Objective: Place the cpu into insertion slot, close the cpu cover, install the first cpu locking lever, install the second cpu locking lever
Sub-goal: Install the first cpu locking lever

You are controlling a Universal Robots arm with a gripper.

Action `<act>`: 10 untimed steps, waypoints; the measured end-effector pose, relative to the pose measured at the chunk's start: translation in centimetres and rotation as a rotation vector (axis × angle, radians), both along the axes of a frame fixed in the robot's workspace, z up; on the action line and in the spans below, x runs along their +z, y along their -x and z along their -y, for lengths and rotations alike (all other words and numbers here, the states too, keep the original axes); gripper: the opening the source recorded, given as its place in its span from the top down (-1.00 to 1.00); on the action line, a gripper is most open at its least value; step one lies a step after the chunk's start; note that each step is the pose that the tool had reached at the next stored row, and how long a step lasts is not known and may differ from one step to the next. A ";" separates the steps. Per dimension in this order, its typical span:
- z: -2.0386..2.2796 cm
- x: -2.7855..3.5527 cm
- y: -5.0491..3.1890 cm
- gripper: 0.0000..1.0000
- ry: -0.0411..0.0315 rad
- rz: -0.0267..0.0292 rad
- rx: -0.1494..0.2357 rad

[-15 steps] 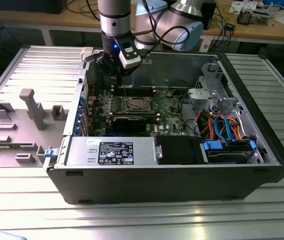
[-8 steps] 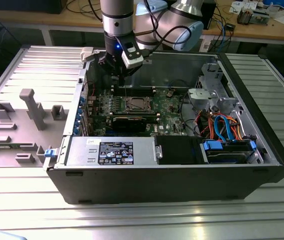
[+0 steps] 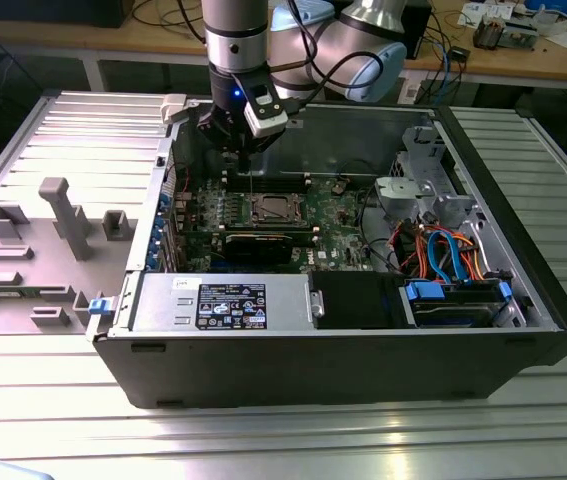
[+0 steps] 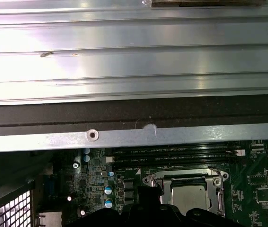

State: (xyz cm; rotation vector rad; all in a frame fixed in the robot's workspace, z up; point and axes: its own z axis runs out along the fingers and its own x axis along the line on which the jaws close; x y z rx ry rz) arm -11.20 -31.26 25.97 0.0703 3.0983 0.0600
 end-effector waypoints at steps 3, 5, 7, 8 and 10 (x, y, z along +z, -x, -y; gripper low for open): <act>0.00 0.00 0.00 0.79 0.0000 0.0000 0.000; 0.00 0.00 0.00 0.79 0.0001 0.0000 0.000; 0.00 0.00 0.00 0.79 0.0000 0.0000 0.000; 0.00 0.00 0.00 0.79 0.0000 0.0000 0.000; -0.01 -0.01 -0.25 0.79 -0.0001 0.0001 0.000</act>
